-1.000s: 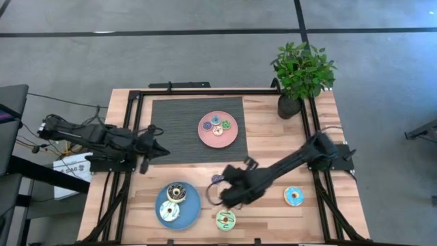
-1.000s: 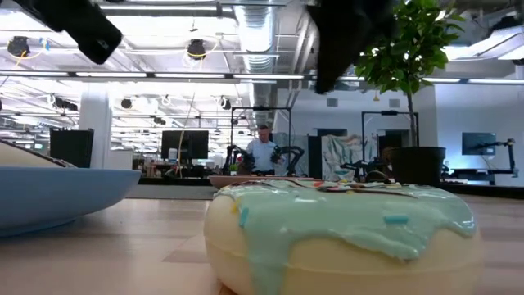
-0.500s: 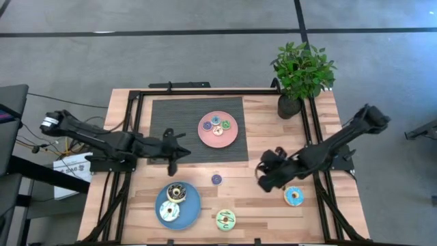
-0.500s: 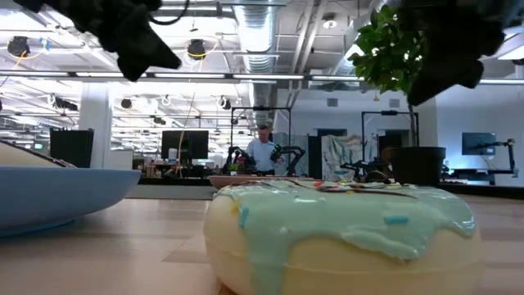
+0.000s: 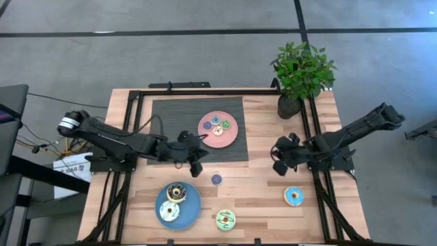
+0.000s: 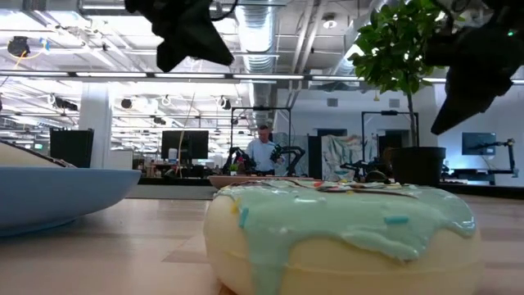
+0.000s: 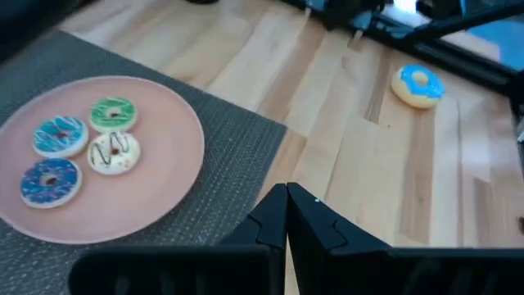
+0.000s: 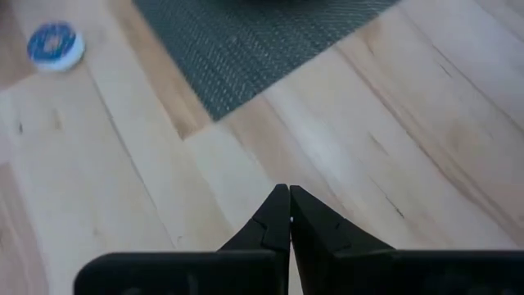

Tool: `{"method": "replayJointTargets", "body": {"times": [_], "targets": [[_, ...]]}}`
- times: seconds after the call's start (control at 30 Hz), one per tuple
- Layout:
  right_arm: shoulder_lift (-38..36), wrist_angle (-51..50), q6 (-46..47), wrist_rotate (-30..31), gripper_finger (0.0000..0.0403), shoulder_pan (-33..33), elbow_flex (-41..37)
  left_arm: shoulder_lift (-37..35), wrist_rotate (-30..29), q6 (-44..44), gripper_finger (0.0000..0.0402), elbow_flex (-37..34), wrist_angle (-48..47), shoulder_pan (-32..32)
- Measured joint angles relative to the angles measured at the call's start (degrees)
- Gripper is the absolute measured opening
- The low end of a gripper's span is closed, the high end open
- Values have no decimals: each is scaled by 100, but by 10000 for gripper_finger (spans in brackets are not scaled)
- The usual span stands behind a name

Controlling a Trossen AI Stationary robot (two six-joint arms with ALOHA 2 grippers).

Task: Pick & Place donuts
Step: Put the small blue donut on the pink plate

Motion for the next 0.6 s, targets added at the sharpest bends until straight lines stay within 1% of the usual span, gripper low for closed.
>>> {"method": "replayJointTargets", "body": {"times": [0.07,0.17,0.23,0.3,0.4,0.6], "targets": [[20,63,165,2,1,-124,-1,214,-1,1,0,63,13,15],[77,51,420,-1,1,-232,-1,470,-221,191,1,108,-20,122],[136,17,539,-14,1,-259,-3,573,-296,114,9,122,-98,265],[179,45,643,-18,2,-249,-3,609,-195,71,26,122,-235,438],[248,41,649,-113,1,-242,-3,605,189,80,67,126,-416,744],[330,27,677,-159,1,-246,-3,605,797,91,176,126,-660,1245]]}}
